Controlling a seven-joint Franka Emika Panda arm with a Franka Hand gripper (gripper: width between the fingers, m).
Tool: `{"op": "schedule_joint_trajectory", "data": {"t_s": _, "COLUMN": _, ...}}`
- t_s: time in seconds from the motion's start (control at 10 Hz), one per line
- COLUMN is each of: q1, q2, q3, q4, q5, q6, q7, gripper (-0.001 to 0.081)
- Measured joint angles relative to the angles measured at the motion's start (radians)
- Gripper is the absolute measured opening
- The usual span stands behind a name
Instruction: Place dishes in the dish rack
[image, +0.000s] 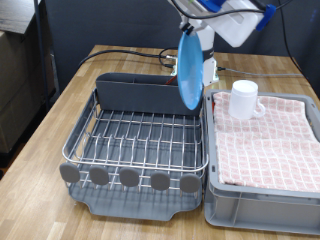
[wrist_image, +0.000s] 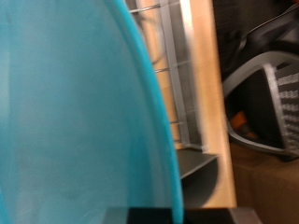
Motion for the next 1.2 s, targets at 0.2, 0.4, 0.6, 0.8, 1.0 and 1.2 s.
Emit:
{"op": "schedule_joint_trajectory", "data": {"t_s": 0.2, "q1": -0.025, "q2": -0.008, "q3": -0.044, "q4": 0.0, "q5": -0.107, "q6": 0.047, "q7": -0.092, "gripper": 0.0019}}
{"op": "schedule_joint_trajectory", "data": {"t_s": 0.4, "q1": -0.048, "q2": -0.01, "q3": -0.083, "q4": -0.006, "q5": -0.176, "q6": 0.153, "q7": -0.164, "gripper": 0.0019}}
{"op": "schedule_joint_trajectory", "data": {"t_s": 0.6, "q1": -0.048, "q2": -0.01, "q3": -0.079, "q4": -0.003, "q5": -0.168, "q6": 0.123, "q7": -0.159, "gripper": 0.0019}}
{"op": "schedule_joint_trajectory", "data": {"t_s": 0.8, "q1": -0.049, "q2": -0.01, "q3": -0.078, "q4": 0.013, "q5": -0.182, "q6": 0.104, "q7": -0.168, "gripper": 0.0019}}
{"op": "schedule_joint_trajectory", "data": {"t_s": 1.0, "q1": -0.05, "q2": -0.01, "q3": -0.089, "q4": 0.025, "q5": -0.219, "q6": 0.106, "q7": -0.201, "gripper": 0.0019}}
{"op": "schedule_joint_trajectory", "data": {"t_s": 1.2, "q1": -0.055, "q2": -0.006, "q3": -0.114, "q4": 0.025, "q5": -0.26, "q6": 0.13, "q7": -0.226, "gripper": 0.0019}}
